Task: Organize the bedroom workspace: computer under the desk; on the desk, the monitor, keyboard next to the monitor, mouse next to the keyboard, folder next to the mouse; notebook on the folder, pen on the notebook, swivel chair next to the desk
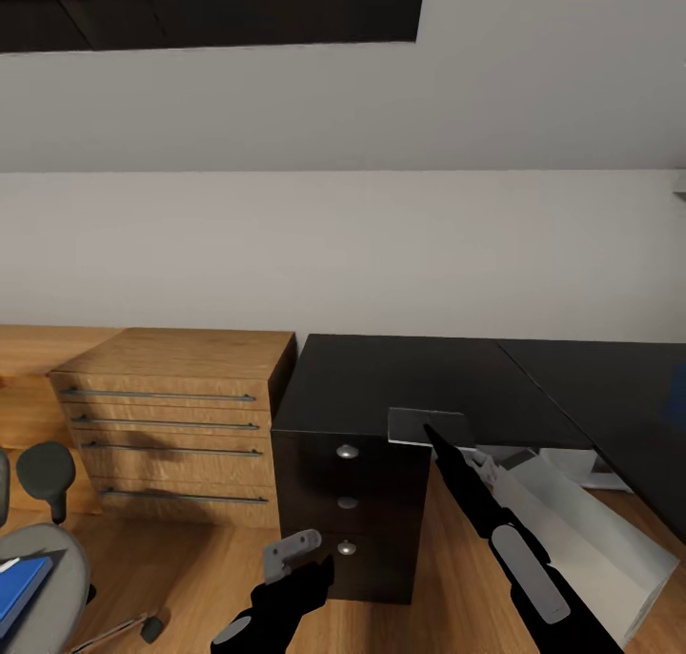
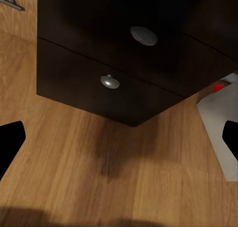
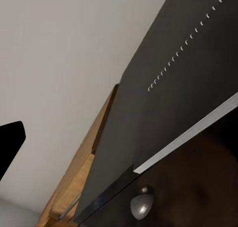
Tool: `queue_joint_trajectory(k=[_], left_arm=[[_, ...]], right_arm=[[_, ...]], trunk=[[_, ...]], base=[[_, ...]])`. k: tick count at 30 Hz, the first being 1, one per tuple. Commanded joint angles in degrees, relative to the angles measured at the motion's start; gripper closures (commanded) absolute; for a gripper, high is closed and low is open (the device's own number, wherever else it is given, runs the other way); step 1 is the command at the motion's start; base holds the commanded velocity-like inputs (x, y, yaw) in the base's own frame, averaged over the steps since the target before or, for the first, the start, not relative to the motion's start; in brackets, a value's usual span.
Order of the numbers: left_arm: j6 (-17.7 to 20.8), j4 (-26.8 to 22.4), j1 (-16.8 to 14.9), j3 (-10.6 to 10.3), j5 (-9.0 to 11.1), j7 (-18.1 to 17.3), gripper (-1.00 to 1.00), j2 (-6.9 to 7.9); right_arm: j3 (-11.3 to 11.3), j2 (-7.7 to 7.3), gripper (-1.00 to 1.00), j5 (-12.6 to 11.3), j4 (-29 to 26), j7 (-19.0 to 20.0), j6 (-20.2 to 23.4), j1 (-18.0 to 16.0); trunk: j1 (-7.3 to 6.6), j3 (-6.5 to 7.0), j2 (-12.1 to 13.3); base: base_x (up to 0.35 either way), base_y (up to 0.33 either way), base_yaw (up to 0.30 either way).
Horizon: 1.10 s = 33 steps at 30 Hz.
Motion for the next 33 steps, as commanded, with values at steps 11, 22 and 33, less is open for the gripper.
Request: queue_joint_trajectory(k=[11,22,33], left_arm=[[0.35,-0.04,-0.07,3.22,0.19,0.19,-1.0,0.07],[0.38,4.82,-0.07,4.72,0.44,0.12,-1.0,-0.09],[0.26,23.15,-0.07,-1.09,0.28,-0.08,-1.0,-0.38]], right_arm=[[0.1,0.19,-1.0,-0.56,4.83,0.11,-0.23,-0.04],[0.39,0.28,-1.0,0.18,13.18,-0.5,-2.33,-0.04],[0.64,3.85,-1.0,20.26,41.87,-0.42,-29.95,-0.04]], trunk=[[-0.01,-0.06,-0.03],[-0.23,0.12,0.37],[-2.64,2.09,4.78]], base=[[-0.094,0.0,0.0],[-0.032,0.0,0.0],[0.0,0.0,0.0]])
